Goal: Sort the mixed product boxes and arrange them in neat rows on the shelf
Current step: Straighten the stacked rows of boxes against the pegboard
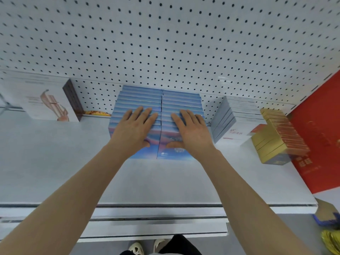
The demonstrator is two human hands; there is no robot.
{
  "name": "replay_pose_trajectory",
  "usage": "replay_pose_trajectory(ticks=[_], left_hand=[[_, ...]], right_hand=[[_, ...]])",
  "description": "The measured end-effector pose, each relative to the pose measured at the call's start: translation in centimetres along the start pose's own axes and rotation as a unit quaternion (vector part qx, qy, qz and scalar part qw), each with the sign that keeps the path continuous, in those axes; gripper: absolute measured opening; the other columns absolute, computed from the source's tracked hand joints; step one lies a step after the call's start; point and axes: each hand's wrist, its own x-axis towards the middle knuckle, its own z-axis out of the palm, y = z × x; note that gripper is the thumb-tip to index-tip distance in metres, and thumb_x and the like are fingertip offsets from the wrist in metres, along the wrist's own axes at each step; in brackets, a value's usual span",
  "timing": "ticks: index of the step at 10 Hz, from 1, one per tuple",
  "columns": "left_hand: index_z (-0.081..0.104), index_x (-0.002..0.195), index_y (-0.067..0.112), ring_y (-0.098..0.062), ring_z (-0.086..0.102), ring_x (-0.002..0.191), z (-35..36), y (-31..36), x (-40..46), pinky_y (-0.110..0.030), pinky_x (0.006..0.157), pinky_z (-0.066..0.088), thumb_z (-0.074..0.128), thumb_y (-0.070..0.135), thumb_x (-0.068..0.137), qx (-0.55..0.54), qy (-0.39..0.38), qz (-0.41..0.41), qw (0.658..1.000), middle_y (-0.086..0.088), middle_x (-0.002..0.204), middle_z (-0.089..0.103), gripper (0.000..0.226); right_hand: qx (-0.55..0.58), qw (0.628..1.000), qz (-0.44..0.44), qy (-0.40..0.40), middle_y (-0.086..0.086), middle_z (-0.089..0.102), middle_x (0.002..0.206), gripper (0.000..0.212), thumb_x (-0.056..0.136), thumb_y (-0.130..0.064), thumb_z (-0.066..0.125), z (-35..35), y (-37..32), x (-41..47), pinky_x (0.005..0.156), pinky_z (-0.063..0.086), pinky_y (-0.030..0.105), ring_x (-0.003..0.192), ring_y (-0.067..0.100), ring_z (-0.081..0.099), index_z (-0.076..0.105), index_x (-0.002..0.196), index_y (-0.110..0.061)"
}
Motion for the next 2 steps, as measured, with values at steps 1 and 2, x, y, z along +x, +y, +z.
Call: replay_pose_trajectory(ticks=[1,2], left_hand=[[0.052,0.136,0.006,-0.041,0.05,0.128,-0.1,0.4,0.1,-0.056,0.103,0.041,0.092,0.042,0.051,-0.021,0.023,0.003,1.0,-0.018,0.139,0.053,0.101],[0.051,0.137,0.005,-0.039,0.045,0.132,-1.0,0.3,-0.3,-0.054,0.107,0.037,0.085,0.046,0.065,-0.045,0.073,-0.005,0.996,-0.017,0.14,0.052,0.089]], right_hand=[[0.044,0.999,0.017,-0.012,0.021,0.059,0.133,0.091,0.084,-0.08,0.027,-0.3,-0.6,-0.4,0.103,0.042,0.053,0.124,0.038,0.057,0.059,0.134,-0.011],[0.095,0.994,0.047,-0.003,0.016,0.054,0.141,0.09,0.089,-0.077,0.02,-1.6,0.0,-0.4,0.11,0.036,0.052,0.131,0.035,0.051,0.052,0.141,-0.011]])
